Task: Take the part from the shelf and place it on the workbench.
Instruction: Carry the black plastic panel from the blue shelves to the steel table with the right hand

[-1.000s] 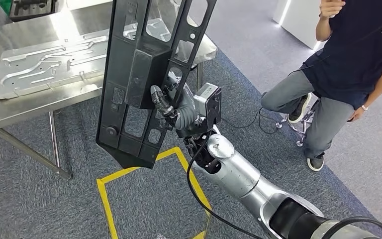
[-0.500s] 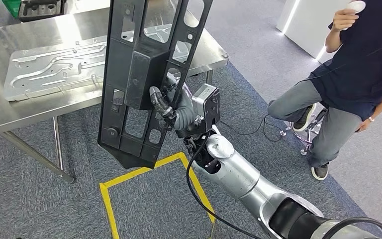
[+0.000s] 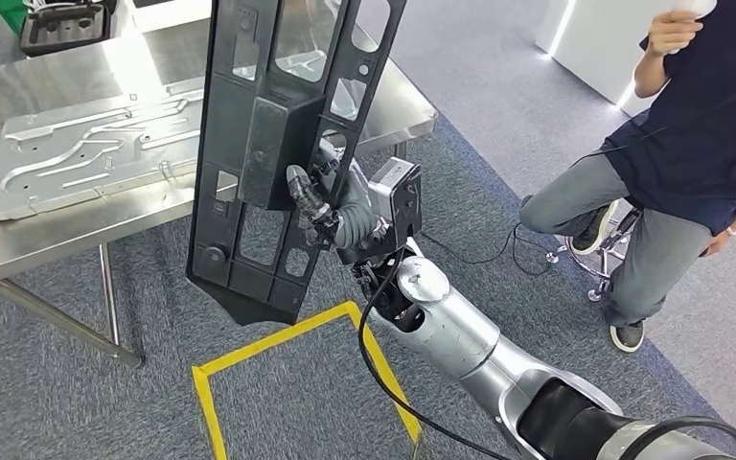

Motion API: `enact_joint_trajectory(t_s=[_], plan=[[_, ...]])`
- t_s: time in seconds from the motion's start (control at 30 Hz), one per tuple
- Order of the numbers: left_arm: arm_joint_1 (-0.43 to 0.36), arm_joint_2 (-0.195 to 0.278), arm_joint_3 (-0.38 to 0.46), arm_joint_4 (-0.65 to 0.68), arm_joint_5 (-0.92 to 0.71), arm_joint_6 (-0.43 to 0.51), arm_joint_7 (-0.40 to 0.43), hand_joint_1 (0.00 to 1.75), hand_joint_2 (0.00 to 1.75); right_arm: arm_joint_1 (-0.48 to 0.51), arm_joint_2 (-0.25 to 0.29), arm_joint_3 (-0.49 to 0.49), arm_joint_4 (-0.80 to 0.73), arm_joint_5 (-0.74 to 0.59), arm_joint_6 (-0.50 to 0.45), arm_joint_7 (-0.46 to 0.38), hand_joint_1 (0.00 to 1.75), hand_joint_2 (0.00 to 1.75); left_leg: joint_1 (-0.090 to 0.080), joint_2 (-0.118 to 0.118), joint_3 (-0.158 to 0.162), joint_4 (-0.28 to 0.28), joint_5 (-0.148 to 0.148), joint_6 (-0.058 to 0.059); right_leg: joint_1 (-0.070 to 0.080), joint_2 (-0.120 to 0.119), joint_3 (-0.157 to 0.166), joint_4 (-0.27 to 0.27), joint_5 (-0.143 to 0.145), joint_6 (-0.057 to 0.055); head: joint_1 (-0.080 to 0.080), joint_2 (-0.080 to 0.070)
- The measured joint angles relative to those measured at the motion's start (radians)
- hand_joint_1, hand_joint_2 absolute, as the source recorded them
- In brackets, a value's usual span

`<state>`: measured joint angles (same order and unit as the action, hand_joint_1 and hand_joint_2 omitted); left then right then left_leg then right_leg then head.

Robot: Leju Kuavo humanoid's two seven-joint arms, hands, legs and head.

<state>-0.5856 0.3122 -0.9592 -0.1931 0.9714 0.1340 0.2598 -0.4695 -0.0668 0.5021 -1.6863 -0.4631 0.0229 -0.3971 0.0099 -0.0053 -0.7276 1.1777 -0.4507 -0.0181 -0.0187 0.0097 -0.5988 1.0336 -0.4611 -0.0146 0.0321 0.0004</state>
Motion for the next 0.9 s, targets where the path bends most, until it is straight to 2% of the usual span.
enact_joint_trajectory(t_s=[0.03,0.07,0.1,0.17,0.23,0.27,0.3,0.37,0.4,0.43,0.47,0.53,0.57,0.6,0.67,0.7,0.77,0.8,0.9], plan=[[-0.001,0.001,0.0,0.0,0.0,0.0,0.0,0.0,1.75,0.0,0.0,0.0,0.0,0.0,0.0,0.0,1.75,1.75,-0.002,0.0,0.028,-0.066,0.033,0.004,0.001,0.0,0.009,-0.002,-0.007,0.003,0.0,0.0],[-0.003,0.001,0.0,0.0,0.0,0.0,0.0,0.0,1.75,-0.001,0.0,0.0,0.0,0.0,0.001,0.0,1.75,1.75,-0.006,0.0,0.053,-0.123,0.053,0.011,0.001,0.001,0.015,-0.005,-0.012,0.008,0.0,0.0],[-0.005,0.002,0.0,0.0,0.0,0.0,0.0,0.0,1.75,-0.002,0.0,0.0,0.0,0.0,0.001,0.0,1.75,1.75,-0.011,0.0,0.069,-0.155,0.058,0.018,0.001,0.001,0.02,-0.01,-0.014,0.013,0.0,0.0],[-0.008,0.003,0.0,0.0,0.0,0.0,0.0,0.0,1.75,-0.002,0.0,0.0,0.0,0.0,0.002,0.001,1.75,1.75,-0.016,0.0,0.083,-0.174,0.047,0.031,0.001,0.001,0.027,-0.011,-0.011,0.024,0.0,0.0],[-0.008,0.004,0.0,0.0,0.0,-0.001,0.0,0.0,1.75,-0.003,0.0,0.0,0.001,0.0,0.002,0.001,1.75,1.75,-0.012,0.0,0.104,-0.187,0.042,0.042,0.001,-0.001,0.026,0.012,-0.016,0.032,0.0,0.0],[-0.01,0.004,0.0,0.0,0.0,-0.002,0.0,0.0,1.75,-0.005,0.0,0.0,0.001,0.0,0.002,0.001,1.75,1.75,-0.01,0.0,0.116,-0.191,0.039,0.048,0.001,-0.002,0.013,0.043,-0.028,0.034,0.001,0.0],[-0.011,0.004,0.0,0.0,0.0,-0.003,0.0,0.0,1.75,-0.006,0.0,0.0,0.001,0.0,0.003,0.001,1.75,1.75,-0.009,0.0,0.125,-0.194,0.035,0.053,0.0,-0.003,-0.013,0.094,-0.047,0.035,0.001,0.0],[-0.011,0.004,-0.001,0.0,0.0,-0.006,0.0,0.0,1.75,-0.006,0.0,0.0,0.002,0.0,0.003,0.001,1.75,1.75,-0.01,-0.001,0.133,-0.192,0.025,0.061,0.0,-0.003,-0.092,0.219,-0.089,0.037,0.002,0.0],[-0.01,0.003,-0.001,0.0,0.001,-0.006,0.0,0.0,1.75,-0.005,0.0,0.0,0.003,0.0,0.003,0.001,1.75,1.75,-0.01,-0.001,0.137,-0.19,0.018,0.062,0.0,-0.004,-0.128,0.26,-0.097,0.04,0.002,0.0],[-0.008,0.002,-0.001,0.0,0.002,-0.007,0.0,0.0,1.75,-0.003,0.0,0.0,0.004,-0.001,0.003,0.001,1.75,1.75,-0.01,-0.002,0.142,-0.187,0.011,0.062,0.0,-0.004,-0.15,0.269,-0.087,0.041,0.002,0.0],[-0.006,0.001,-0.001,0.0,0.002,-0.007,0.0,0.0,1.75,-0.003,0.0,0.0,0.005,-0.001,0.003,0.001,1.75,1.75,-0.009,-0.003,0.149,-0.183,0.002,0.06,0.0,-0.004,-0.151,0.238,-0.055,0.042,0.002,0.0],[-0.005,0.001,-0.001,0.0,0.003,-0.007,0.0,0.0,1.75,-0.003,-0.001,0.0,0.006,-0.002,0.003,0.001,1.75,1.75,-0.008,-0.004,0.165,-0.173,-0.02,0.054,-0.001,-0.005,-0.115,0.112,0.034,0.042,0.002,0.0],[-0.006,0.001,-0.001,0.0,0.004,-0.007,0.0,0.0,1.75,-0.003,-0.001,0.0,0.007,-0.002,0.003,0.001,1.75,1.75,-0.009,-0.005,0.17,-0.166,-0.03,0.049,0.0,-0.005,-0.098,0.053,0.055,0.039,0.001,0.0],[-0.007,0.001,-0.001,0.0,0.004,-0.006,0.0,0.0,1.75,-0.004,-0.001,0.0,0.008,-0.002,0.003,0.001,1.75,1.75,-0.01,-0.005,0.17,-0.163,-0.037,0.043,0.001,-0.005,-0.087,0.022,0.064,0.035,0.001,0.0],[-0.007,0.001,-0.001,0.0,0.004,-0.006,0.0,0.0,1.75,-0.003,-0.001,0.0,0.009,-0.002,0.002,0.002,1.75,1.75,-0.012,-0.005,0.17,-0.155,-0.046,0.029,0.004,-0.003,-0.082,0.008,0.052,0.023,0.0,0.0],[-0.007,0.002,-0.001,0.0,0.004,-0.006,0.0,0.0,1.75,-0.002,0.0,0.0,0.01,-0.003,0.001,0.003,1.75,1.75,-0.011,-0.004,0.17,-0.153,-0.049,0.024,0.003,-0.002,-0.075,0.011,0.055,0.017,0.001,0.0],[-0.008,0.003,-0.001,0.0,0.004,-0.006,0.0,0.0,1.75,-0.003,0.0,0.0,0.011,-0.003,0.002,0.003,1.75,1.75,-0.008,-0.002,0.156,-0.112,-0.062,0.016,0.0,-0.001,-0.06,0.007,0.049,0.006,0.0,0.0],[-0.01,0.004,-0.001,0.0,0.004,-0.006,0.0,0.0,1.75,-0.003,0.0,0.0,0.011,-0.003,0.002,0.003,1.75,1.75,-0.007,-0.001,0.131,-0.066,-0.075,0.012,-0.002,-0.001,-0.052,0.005,0.045,0.003,0.0,0.0],[-0.008,0.004,-0.002,0.0,0.004,-0.007,0.0,0.0,1.75,-0.003,0.0,0.0,0.012,-0.002,0.003,0.003,1.75,1.75,-0.005,0.0,0.017,0.103,-0.13,0.002,-0.002,0.0,-0.034,0.004,0.028,0.0,0.0,0.0]])
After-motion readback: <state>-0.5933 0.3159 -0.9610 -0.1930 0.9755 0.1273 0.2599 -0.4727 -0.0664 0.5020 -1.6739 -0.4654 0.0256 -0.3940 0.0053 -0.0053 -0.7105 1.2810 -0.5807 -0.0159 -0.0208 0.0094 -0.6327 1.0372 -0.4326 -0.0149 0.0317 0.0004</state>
